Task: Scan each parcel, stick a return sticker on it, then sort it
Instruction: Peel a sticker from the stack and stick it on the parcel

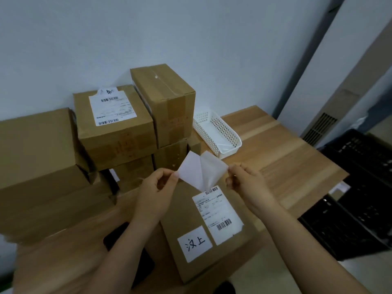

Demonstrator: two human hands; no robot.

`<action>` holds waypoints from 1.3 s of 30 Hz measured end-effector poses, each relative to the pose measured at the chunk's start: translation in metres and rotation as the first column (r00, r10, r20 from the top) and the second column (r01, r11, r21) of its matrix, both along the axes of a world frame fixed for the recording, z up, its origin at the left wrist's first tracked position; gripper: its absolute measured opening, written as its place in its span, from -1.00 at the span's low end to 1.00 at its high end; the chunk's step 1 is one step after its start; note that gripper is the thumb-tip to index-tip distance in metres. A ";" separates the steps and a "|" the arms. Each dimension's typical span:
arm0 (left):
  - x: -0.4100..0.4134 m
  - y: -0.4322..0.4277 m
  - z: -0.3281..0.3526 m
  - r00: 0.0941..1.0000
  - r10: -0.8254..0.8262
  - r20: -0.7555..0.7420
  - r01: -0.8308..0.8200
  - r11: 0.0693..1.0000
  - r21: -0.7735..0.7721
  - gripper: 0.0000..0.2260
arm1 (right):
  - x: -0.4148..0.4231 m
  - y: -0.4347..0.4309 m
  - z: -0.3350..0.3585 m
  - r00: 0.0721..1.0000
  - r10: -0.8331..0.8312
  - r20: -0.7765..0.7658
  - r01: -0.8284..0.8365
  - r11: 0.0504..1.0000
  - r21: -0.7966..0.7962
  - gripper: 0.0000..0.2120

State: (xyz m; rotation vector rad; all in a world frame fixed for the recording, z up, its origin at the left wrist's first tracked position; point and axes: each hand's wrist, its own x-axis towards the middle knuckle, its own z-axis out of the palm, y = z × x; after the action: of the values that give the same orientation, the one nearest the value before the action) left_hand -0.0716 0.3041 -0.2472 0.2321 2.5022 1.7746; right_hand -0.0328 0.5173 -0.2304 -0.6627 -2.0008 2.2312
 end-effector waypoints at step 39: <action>-0.045 0.134 -0.043 0.690 0.681 0.244 -0.671 0.729 -0.136 -0.88 | -0.182 0.111 -0.093 0.770 0.623 0.136 -0.568 0.573 0.591 -0.86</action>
State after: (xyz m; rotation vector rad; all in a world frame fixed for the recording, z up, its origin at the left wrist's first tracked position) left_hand -0.1164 0.4379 -0.2904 -1.0207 2.5628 1.7654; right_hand -0.2144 0.6284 -0.3238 0.2405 -2.9827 1.5561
